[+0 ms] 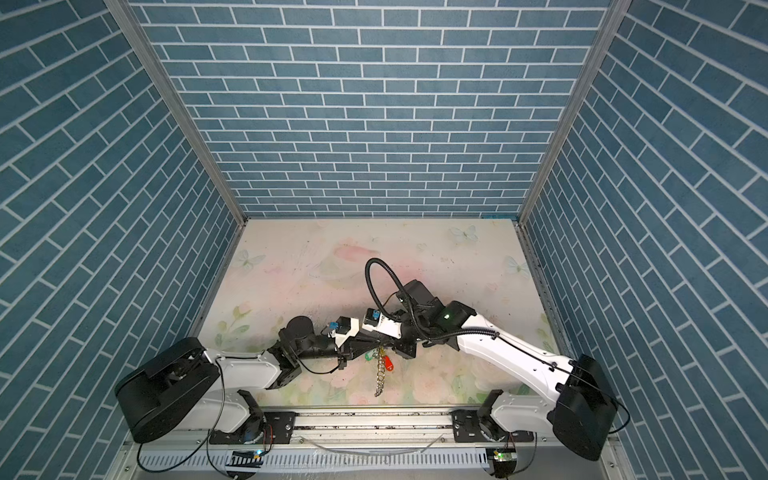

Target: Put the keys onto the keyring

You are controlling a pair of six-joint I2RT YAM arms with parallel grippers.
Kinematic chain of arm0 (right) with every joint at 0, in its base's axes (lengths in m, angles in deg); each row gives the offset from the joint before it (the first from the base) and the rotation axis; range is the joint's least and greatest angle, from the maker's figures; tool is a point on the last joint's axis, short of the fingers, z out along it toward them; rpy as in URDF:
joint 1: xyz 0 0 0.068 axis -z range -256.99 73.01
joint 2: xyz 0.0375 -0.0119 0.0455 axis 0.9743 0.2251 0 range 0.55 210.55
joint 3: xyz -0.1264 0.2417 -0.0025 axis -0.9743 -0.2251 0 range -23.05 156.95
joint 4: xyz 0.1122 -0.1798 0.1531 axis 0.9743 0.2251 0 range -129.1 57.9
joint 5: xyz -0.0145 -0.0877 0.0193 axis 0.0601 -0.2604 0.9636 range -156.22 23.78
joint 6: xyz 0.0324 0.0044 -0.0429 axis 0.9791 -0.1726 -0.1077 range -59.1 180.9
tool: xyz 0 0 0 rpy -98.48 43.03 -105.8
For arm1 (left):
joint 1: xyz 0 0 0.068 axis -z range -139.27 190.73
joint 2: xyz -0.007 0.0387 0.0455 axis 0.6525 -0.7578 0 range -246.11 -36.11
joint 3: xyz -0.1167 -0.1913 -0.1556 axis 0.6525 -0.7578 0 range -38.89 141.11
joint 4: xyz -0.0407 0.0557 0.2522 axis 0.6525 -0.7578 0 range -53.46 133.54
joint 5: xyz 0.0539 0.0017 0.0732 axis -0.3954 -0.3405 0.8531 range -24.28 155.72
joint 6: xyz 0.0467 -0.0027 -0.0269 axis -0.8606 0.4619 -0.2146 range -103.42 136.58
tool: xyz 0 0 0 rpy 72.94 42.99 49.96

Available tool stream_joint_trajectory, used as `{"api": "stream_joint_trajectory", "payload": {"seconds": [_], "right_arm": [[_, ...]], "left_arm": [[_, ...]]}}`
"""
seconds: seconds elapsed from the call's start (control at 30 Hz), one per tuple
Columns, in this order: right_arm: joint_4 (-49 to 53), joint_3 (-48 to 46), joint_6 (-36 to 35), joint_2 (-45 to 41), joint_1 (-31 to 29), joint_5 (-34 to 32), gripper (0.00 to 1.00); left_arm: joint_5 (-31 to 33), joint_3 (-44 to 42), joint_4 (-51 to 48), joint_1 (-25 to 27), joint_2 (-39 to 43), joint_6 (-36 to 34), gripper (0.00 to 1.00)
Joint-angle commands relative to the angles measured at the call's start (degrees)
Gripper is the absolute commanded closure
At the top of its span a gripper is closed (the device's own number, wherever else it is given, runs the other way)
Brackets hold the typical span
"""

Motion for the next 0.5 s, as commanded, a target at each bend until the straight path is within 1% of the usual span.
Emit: {"api": "stream_joint_trajectory", "payload": {"seconds": [0.0,0.2,0.3,0.33,0.4,0.47], "right_arm": [[0.0,3.61,-3.01,0.26,-0.35,1.95,1.0],[-0.79,3.48,-3.04,-0.13,-0.56,2.26,1.0],[-1.72,2.72,-2.7,-0.71,-0.57,1.96,1.0],[-2.17,2.11,-2.48,-1.16,-0.46,1.55,0.98],[-3.32,0.25,-2.17,-2.44,-0.37,-0.66,0.89],[-4.64,-2.08,-1.26,-4.39,0.14,-2.33,0.83]], "left_arm": [[-1.02,0.85,2.3,0.16,-0.93,1.0,0.89],[-1.16,1.18,2.31,0.16,-1.51,1.01,0.98],[-0.13,0.94,2.7,0.14,-1.28,1.0,1.0],[0.34,0.78,3.13,0.16,-1.21,1.09,1.0],[1.27,0.28,4.59,0.16,-1.21,1.41,1.0],[2.1,-0.16,6.28,0.16,-1.48,1.81,1.0]]}}
